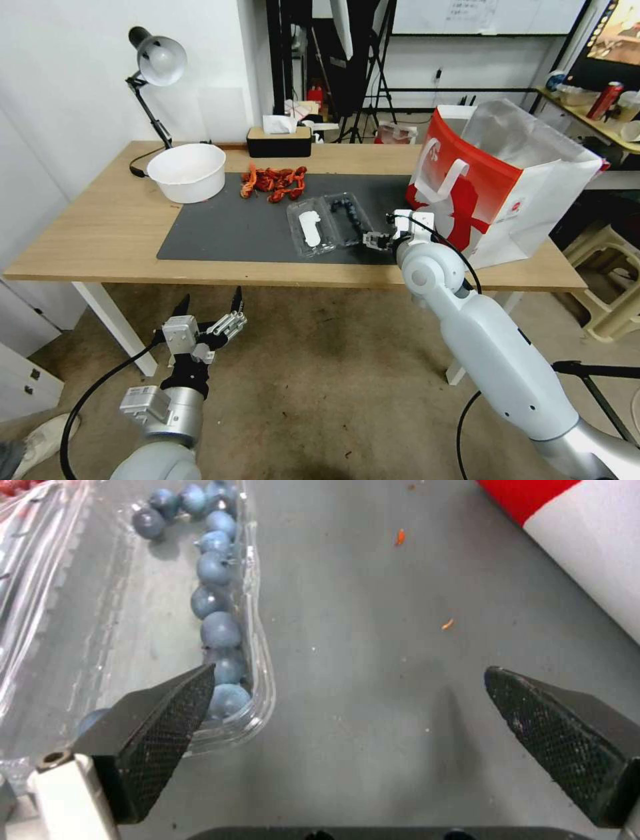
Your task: Close the takeout container lid, then place the container into the takeout bag.
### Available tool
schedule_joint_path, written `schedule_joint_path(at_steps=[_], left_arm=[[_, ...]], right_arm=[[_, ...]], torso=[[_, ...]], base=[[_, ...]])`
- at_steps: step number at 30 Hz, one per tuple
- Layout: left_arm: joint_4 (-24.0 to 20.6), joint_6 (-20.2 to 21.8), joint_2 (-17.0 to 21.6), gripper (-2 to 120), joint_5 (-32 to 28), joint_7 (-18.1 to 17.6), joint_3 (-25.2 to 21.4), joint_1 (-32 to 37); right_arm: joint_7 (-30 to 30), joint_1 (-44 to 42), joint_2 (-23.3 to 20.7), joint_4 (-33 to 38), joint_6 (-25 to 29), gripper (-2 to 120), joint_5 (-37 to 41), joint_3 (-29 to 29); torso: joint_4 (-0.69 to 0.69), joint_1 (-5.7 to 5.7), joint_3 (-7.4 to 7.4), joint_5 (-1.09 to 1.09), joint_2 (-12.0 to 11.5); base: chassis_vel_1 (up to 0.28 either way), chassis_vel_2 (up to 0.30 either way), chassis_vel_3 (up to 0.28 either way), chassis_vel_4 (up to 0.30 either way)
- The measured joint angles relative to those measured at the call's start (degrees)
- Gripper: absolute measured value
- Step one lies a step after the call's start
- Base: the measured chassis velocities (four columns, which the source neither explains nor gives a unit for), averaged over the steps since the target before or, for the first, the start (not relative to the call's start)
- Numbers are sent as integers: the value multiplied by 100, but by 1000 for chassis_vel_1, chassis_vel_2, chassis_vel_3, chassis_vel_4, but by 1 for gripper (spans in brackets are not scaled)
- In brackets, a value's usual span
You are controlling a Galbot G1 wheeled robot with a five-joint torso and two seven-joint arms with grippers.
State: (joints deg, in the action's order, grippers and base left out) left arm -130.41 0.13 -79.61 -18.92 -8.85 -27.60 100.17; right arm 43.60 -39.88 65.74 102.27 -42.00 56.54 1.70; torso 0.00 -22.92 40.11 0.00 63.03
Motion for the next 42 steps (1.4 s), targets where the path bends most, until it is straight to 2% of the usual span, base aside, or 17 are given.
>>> schedule_joint_path(at_steps=[31,35,36,38,40,42], left_arm=[[49,-23,-4,100,23,37,9,-22],[36,-24,3,100,17,38,5,-29],[36,-32,8,100,12,38,5,-45],[47,-34,40,100,-15,38,16,-84],[50,-33,52,100,-32,38,19,-96],[53,-4,104,100,-158,38,43,-150]], right_arm=[[150,-230,29,522,-3,100,79,-27],[-195,-509,-20,861,11,100,-283,206],[-559,-746,-76,1046,154,100,-663,358],[-1353,-1312,-230,1306,758,100,-1525,666],[-1541,-1450,-263,1352,964,100,-1724,725],[-2375,-1998,-349,1473,2011,100,-2451,1119]], torso=[[1,0,0,0,0],[1,0,0,0,0],[2,0,0,0,0],[-1,1,0,0,0],[-3,0,0,2,0],[-1,1,-1,-1,0]], base=[[0,0,0,0],[0,0,0,0],[0,0,0,0],[0,0,0,0],[0,0,0,0],[0,0,0,0]])
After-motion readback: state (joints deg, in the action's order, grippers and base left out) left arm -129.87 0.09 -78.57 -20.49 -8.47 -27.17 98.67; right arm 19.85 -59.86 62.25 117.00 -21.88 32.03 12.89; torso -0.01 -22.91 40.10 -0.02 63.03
